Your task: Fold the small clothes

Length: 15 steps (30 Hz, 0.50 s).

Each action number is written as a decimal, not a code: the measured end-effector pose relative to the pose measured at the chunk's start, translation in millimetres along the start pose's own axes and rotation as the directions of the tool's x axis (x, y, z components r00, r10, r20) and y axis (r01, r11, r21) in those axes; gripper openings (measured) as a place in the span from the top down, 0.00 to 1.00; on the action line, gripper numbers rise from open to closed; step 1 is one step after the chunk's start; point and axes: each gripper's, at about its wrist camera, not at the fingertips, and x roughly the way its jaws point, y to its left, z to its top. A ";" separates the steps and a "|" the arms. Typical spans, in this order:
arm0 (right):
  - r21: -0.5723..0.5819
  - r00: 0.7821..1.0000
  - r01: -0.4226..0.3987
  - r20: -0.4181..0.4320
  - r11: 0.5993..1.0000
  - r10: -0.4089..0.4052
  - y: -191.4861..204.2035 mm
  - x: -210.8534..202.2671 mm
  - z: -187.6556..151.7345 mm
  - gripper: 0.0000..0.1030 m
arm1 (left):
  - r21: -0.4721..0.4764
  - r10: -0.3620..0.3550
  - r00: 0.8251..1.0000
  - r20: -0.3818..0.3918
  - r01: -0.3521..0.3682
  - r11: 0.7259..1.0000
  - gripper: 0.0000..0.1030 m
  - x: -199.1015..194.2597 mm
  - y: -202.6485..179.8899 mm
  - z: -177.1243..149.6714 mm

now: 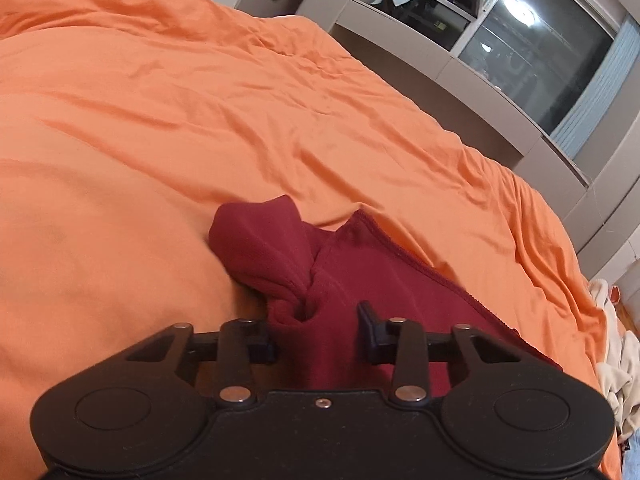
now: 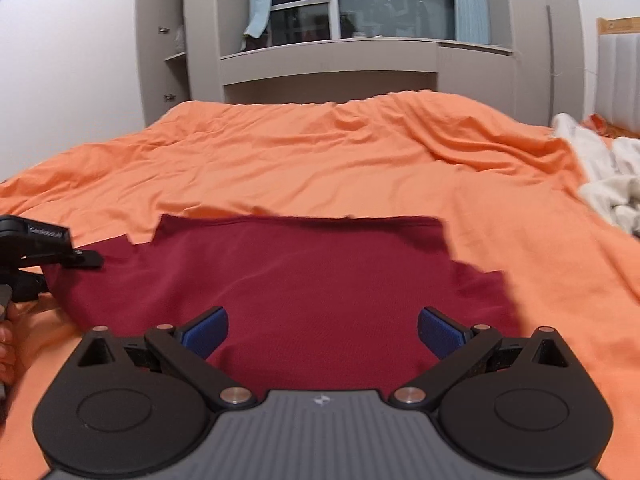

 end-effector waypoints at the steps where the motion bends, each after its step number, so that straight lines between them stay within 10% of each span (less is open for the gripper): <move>1: 0.001 1.000 0.015 -0.002 1.000 -0.015 -8.9 -3.6 3.0 0.00 | 0.014 -0.003 1.000 0.004 0.002 1.000 0.72 -0.1 -3.1 1.5; 8: 0.052 0.988 0.145 0.036 0.988 -0.147 -74.2 -33.0 13.9 0.00 | 0.279 -0.111 0.992 0.064 0.089 0.956 0.81 -10.4 -66.9 11.7; 15: 0.308 0.961 0.246 0.042 0.919 -0.272 -136.4 -50.1 6.8 0.00 | 0.610 -0.321 0.946 -0.054 0.286 0.739 0.81 -29.0 -167.7 -15.2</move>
